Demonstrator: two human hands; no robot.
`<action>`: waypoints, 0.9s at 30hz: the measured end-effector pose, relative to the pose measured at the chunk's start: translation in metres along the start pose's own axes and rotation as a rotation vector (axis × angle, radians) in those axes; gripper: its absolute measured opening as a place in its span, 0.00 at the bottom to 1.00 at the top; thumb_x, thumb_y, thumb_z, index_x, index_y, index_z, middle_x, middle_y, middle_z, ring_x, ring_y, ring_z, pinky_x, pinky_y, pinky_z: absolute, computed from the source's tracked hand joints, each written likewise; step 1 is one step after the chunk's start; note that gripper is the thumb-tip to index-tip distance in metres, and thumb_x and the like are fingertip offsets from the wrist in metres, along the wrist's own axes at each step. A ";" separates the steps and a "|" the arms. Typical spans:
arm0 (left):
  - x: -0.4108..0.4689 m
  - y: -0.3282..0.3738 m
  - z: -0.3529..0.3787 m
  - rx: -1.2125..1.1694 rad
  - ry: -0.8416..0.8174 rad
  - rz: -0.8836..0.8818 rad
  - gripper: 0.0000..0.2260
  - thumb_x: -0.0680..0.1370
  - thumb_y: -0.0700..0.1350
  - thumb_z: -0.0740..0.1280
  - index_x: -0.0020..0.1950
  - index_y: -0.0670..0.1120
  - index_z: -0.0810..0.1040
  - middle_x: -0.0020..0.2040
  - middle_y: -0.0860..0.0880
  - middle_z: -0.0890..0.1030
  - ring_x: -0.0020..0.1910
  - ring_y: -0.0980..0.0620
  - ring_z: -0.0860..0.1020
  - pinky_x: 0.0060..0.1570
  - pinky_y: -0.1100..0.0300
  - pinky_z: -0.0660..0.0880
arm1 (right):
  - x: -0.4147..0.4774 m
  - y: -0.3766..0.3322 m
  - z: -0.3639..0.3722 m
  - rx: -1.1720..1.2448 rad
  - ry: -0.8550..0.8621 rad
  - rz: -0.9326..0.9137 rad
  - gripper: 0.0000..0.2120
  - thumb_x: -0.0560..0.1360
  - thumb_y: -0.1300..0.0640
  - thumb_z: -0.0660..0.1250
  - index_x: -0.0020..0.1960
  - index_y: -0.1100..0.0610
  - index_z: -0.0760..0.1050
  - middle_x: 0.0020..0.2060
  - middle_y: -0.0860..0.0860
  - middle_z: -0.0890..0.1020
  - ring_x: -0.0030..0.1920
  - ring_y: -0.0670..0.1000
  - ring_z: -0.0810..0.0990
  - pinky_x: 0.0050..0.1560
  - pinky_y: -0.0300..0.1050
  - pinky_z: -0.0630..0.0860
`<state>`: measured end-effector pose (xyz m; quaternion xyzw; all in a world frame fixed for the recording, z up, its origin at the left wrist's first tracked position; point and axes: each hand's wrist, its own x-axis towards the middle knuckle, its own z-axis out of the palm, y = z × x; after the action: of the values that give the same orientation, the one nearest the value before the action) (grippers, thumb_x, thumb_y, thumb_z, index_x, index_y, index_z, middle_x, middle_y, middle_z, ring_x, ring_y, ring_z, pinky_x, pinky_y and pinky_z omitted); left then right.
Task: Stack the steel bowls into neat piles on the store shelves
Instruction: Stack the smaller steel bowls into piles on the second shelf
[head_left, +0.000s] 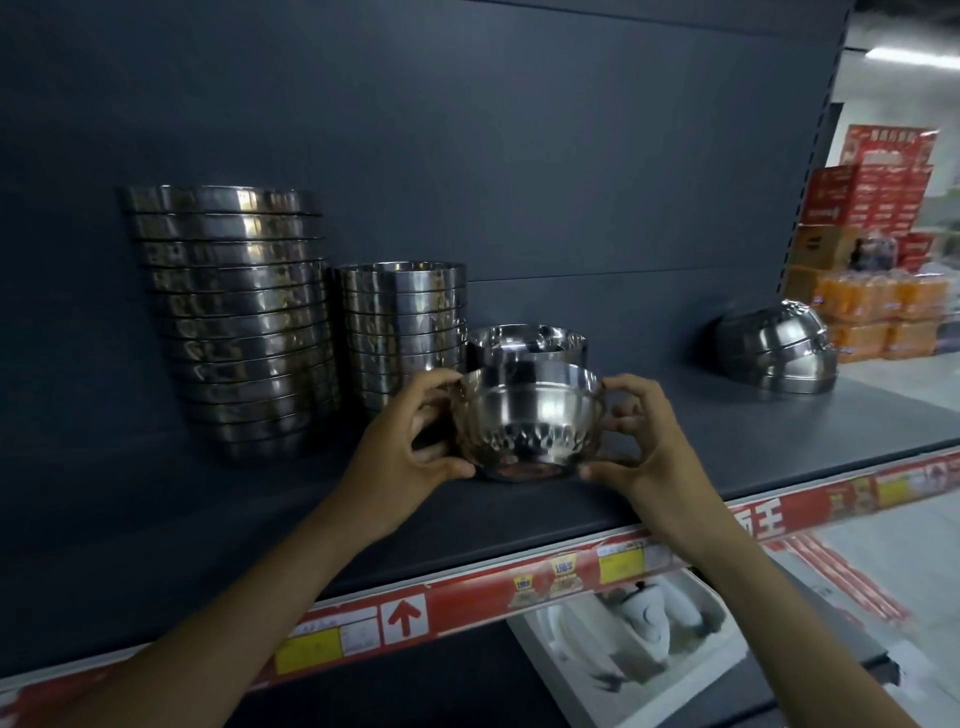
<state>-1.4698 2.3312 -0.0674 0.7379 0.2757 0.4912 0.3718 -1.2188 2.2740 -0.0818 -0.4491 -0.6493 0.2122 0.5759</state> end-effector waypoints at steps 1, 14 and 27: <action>0.000 0.000 0.000 0.003 -0.008 0.001 0.37 0.67 0.26 0.74 0.56 0.67 0.74 0.62 0.55 0.75 0.66 0.57 0.74 0.59 0.57 0.78 | 0.000 0.001 0.001 -0.018 -0.004 -0.005 0.36 0.66 0.75 0.74 0.58 0.39 0.69 0.60 0.56 0.71 0.60 0.51 0.75 0.51 0.38 0.78; 0.001 -0.007 -0.001 0.156 -0.091 -0.002 0.27 0.64 0.30 0.78 0.51 0.55 0.73 0.61 0.50 0.73 0.67 0.52 0.73 0.65 0.48 0.75 | 0.003 0.008 -0.001 -0.077 0.044 0.005 0.30 0.67 0.80 0.62 0.48 0.43 0.70 0.50 0.49 0.79 0.55 0.48 0.79 0.56 0.49 0.78; -0.008 0.007 0.002 0.204 -0.206 -0.012 0.20 0.71 0.54 0.69 0.59 0.58 0.65 0.55 0.47 0.76 0.55 0.49 0.79 0.59 0.49 0.77 | -0.004 -0.007 0.001 0.142 -0.051 0.093 0.14 0.64 0.61 0.61 0.47 0.52 0.62 0.46 0.52 0.68 0.41 0.46 0.69 0.42 0.40 0.71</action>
<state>-1.4710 2.3199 -0.0660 0.8165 0.2889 0.3804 0.3242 -1.2223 2.2669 -0.0786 -0.4312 -0.6255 0.2955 0.5792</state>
